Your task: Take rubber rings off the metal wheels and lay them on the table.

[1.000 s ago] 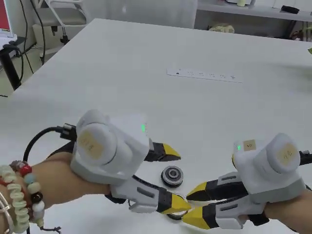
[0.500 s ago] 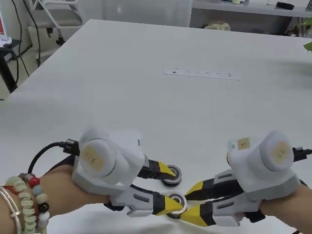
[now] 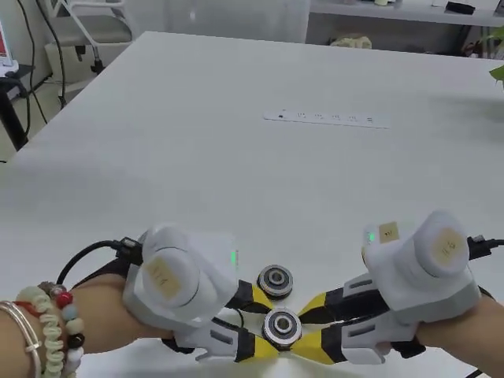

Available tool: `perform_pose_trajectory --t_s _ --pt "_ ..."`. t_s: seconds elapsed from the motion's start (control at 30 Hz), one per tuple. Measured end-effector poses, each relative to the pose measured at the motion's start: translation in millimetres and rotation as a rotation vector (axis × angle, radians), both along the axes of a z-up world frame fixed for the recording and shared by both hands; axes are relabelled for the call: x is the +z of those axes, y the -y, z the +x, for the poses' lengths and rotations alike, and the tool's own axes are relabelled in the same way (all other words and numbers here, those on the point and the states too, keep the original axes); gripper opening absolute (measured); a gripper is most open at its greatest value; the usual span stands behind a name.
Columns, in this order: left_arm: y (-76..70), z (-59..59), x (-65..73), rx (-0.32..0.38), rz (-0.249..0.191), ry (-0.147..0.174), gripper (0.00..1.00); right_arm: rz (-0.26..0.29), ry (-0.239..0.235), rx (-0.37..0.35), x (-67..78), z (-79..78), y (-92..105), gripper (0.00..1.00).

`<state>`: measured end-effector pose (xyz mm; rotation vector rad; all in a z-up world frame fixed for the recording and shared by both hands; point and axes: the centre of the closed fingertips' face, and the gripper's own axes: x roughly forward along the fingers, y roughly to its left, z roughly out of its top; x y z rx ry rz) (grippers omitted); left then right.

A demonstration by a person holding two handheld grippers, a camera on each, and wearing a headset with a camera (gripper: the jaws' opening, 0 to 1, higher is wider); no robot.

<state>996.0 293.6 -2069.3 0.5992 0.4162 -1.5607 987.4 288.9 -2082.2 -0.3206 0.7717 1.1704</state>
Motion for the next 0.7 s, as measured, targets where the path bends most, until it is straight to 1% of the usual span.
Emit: perform_pose_trajectory --t_s 0.1,0.3,0.4,0.43,0.47,0.5,0.53,0.57,0.6,0.63,0.7 --pt "2.2 -0.1 2.7 0.001 -0.013 -0.012 0.21 0.003 -0.004 -0.003 -0.4 0.0 0.4 0.17" --pt "3.1 -1.2 4.4 0.003 -0.022 -0.014 0.21 -0.001 0.002 0.0 -0.4 -0.2 0.7 0.17" --pt "4.3 -2.3 6.5 0.002 -0.034 -0.02 0.2 -0.007 0.009 0.006 -0.6 0.0 1.3 0.16" --pt "5.5 -3.7 8.6 0.0 -0.045 -0.029 0.18 -0.01 0.012 0.008 -0.8 0.2 1.5 0.15" --pt "6.9 -3.3 11.4 0.0 -0.06 -0.028 0.15 -0.011 0.013 0.008 -0.9 0.3 2.0 0.15" --pt "6.6 -3.0 11.5 0.003 -0.058 -0.029 0.1 -0.011 0.013 0.008 -0.9 0.3 2.0 0.15" --pt "7.0 -1.7 12.3 0.006 -0.062 -0.026 0.02 -0.011 0.013 0.008 -0.9 0.3 2.0 0.15" --pt "7.2 0.1 12.8 0.016 -0.066 -0.027 0.0 -0.012 0.015 0.01 -0.9 0.4 2.0 0.15" --pt "5.9 2.0 10.8 0.036 -0.06 -0.04 0.0 -0.014 0.018 0.012 -0.9 0.4 2.0 0.14" --pt "5.1 3.2 9.5 0.037 -0.056 -0.038 0.0 -0.015 0.019 0.012 -0.9 0.4 1.9 0.14" --pt "5.9 3.7 9.8 0.04 -0.069 -0.046 0.0 -0.014 0.018 0.011 -0.9 0.3 1.7 0.14"
